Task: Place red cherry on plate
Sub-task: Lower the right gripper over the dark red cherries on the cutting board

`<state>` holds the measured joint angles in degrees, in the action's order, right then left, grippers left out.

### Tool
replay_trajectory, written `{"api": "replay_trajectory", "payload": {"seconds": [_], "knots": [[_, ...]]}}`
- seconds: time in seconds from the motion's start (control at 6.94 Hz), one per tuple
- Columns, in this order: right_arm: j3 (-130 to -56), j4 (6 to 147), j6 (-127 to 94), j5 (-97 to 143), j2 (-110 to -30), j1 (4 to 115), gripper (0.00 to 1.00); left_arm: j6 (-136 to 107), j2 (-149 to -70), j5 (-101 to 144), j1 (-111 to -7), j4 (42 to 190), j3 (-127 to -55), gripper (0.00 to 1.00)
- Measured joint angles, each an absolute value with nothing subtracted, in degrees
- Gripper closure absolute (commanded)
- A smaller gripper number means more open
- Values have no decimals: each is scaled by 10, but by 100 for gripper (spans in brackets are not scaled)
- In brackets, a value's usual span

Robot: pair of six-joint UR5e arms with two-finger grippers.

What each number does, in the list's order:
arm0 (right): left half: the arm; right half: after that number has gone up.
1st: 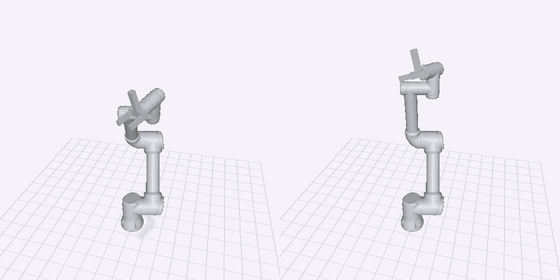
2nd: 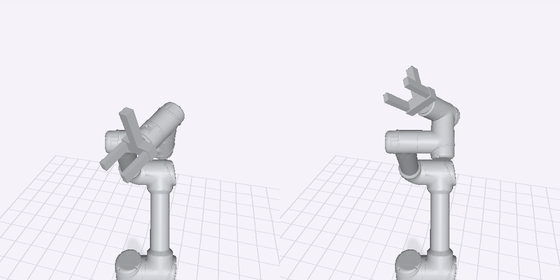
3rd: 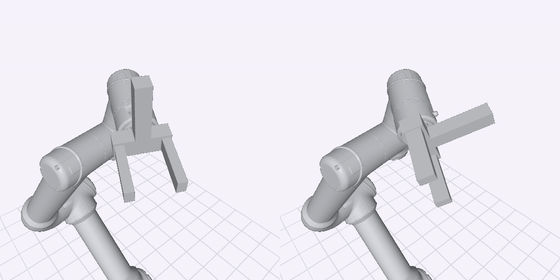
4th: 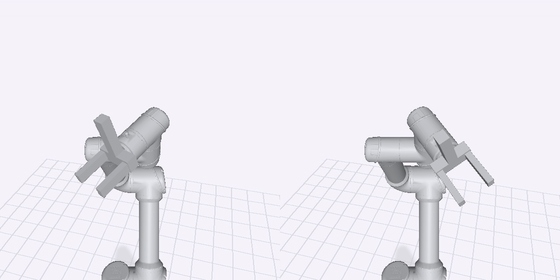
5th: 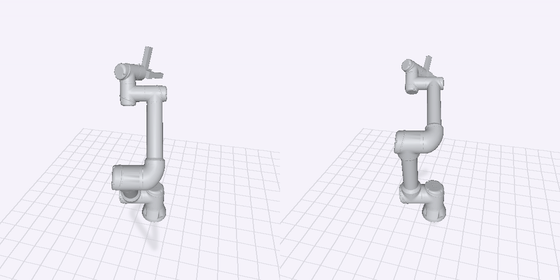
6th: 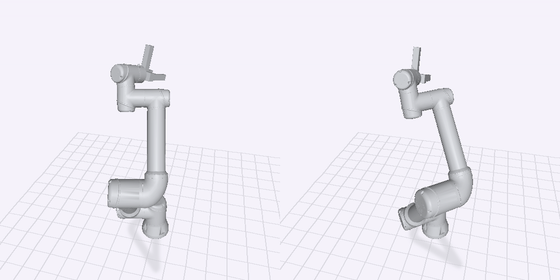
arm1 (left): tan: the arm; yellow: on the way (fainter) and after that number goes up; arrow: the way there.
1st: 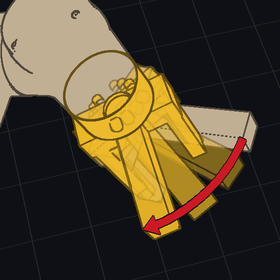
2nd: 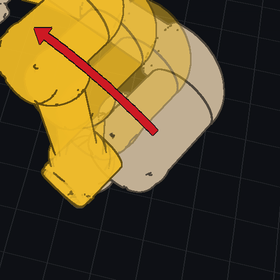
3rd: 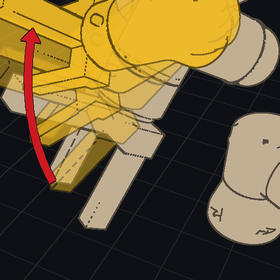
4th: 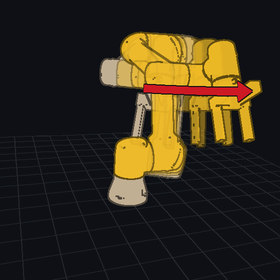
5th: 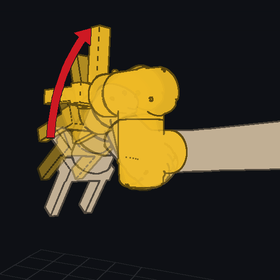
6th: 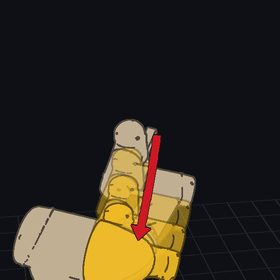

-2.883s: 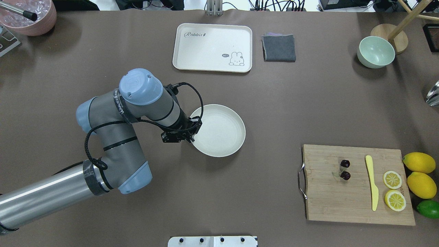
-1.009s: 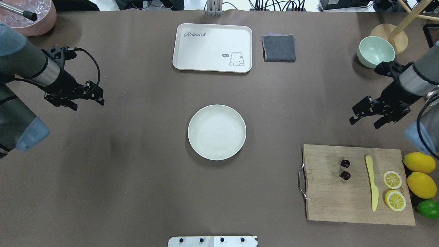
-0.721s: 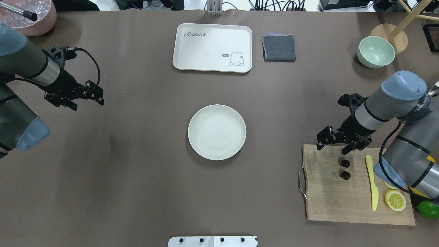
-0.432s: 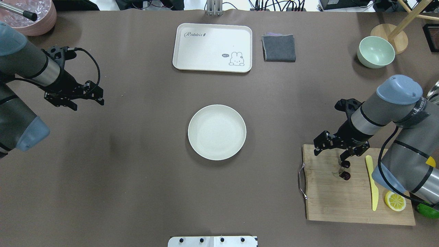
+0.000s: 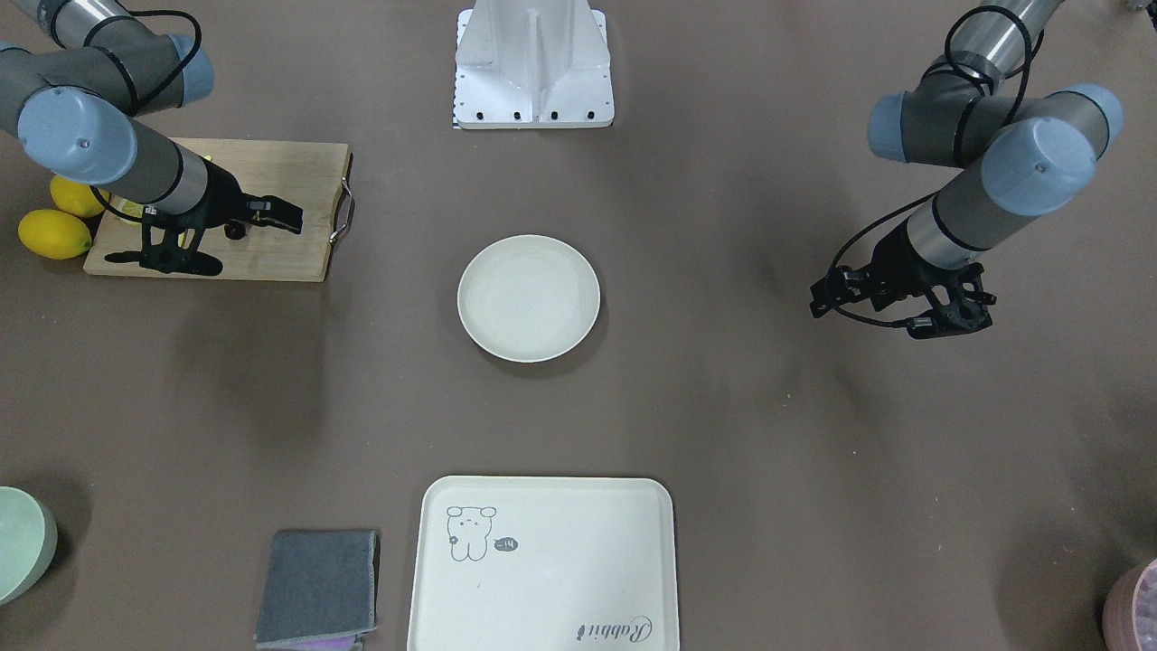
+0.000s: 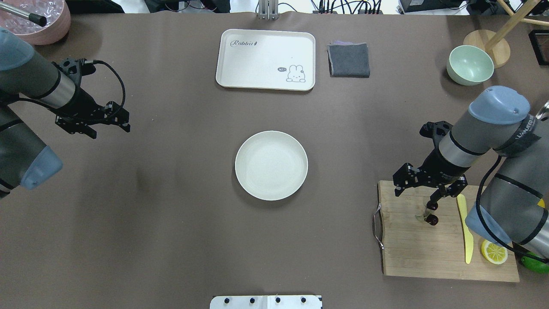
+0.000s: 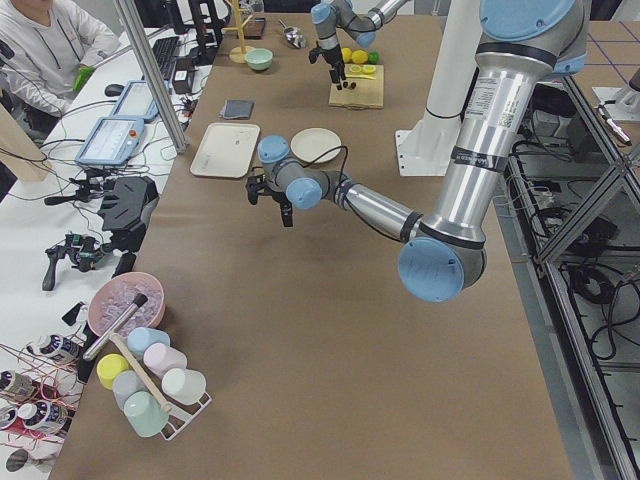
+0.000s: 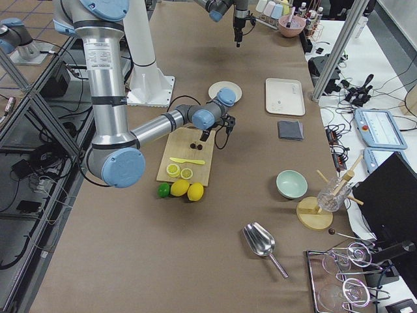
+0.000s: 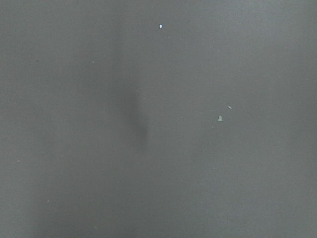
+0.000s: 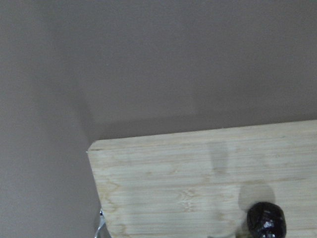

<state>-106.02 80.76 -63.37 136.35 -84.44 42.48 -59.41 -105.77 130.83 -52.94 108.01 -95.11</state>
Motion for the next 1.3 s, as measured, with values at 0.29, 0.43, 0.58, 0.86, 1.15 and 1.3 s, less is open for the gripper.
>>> {"api": "replay_trajectory", "payload": {"seconds": [0.29, 0.43, 0.58, 0.86, 1.15, 1.3], "knots": [[-1063, 813, -572, 1334, -870, 429, 1, -595, -1058, 1307, -528, 1080, -951, 2], [-1064, 814, -555, 1327, -878, 431, 3, -595, -1059, 1306, -527, 1081, -951, 2], [-1064, 816, -548, 1316, -882, 429, 10, -595, -1059, 1306, -526, 1081, -951, 2], [-1066, 819, -546, 1303, -883, 426, 30, -595, -1060, 1306, -526, 1081, -951, 2], [-1066, 820, -549, 1292, -884, 421, 43, -595, -1060, 1307, -526, 1081, -951, 2], [-1067, 820, -550, 1289, -883, 420, 48, -595, -1060, 1307, -526, 1081, -951, 2]]}}
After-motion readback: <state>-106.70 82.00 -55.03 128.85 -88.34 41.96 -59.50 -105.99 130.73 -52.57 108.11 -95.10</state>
